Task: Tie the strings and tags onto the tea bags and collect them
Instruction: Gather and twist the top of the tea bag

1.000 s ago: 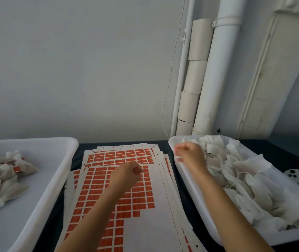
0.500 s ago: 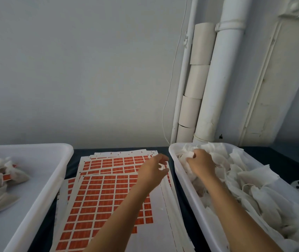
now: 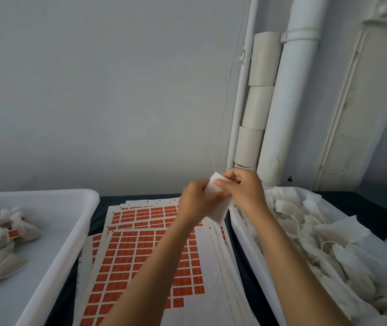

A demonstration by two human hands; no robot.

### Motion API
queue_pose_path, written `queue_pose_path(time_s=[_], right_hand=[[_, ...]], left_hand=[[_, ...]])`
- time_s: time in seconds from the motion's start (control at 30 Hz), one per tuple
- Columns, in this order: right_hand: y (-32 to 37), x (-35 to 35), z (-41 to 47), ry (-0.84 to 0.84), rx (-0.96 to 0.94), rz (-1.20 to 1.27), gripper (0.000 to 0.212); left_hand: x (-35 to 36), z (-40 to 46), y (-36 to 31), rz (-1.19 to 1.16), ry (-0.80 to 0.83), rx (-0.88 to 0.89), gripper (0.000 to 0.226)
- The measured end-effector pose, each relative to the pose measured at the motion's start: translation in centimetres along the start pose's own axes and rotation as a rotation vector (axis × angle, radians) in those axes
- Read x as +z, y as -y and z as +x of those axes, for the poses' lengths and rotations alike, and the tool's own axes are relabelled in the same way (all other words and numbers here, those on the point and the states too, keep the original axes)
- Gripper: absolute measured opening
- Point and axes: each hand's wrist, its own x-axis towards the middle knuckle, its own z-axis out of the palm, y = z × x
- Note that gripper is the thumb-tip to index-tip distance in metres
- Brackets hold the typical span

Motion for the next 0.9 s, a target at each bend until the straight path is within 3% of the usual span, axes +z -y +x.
queue_pose_path(time_s=[0.23, 0.37, 0.47, 0.57, 0.7, 0.9], right_hand=[[-2.5, 6.0, -4.1, 0.184, 0.191, 0.081, 0.019], [-4.6, 8.1, -6.1, 0.284, 0.202, 0.145, 0.008], [-5.8, 9.2, -7.1, 0.250, 0.192, 0.172, 0.006], [-6.9, 10.2, -8.0, 0.195, 0.171, 0.217, 0.006], [-8.3, 10.7, -8.9, 0.156, 0.109, 0.183, 0.009], [-8.6, 10.0, -9.6, 0.086, -0.093, 0.078, 0.004]], left_hand=[[-4.0, -5.1, 5.7, -0.069, -0.068, -0.149, 0.019], [-5.1, -7.2, 8.9, -0.062, -0.060, -0.260, 0.023], [-5.0, -8.1, 10.1, -0.135, -0.043, -0.307, 0.029], [-4.5, -9.2, 10.5, -0.262, -0.054, -0.348, 0.019], [-3.2, -10.0, 10.8, -0.319, -0.057, -0.285, 0.027], [-2.3, -10.4, 11.2, -0.357, -0.186, -0.234, 0.006]])
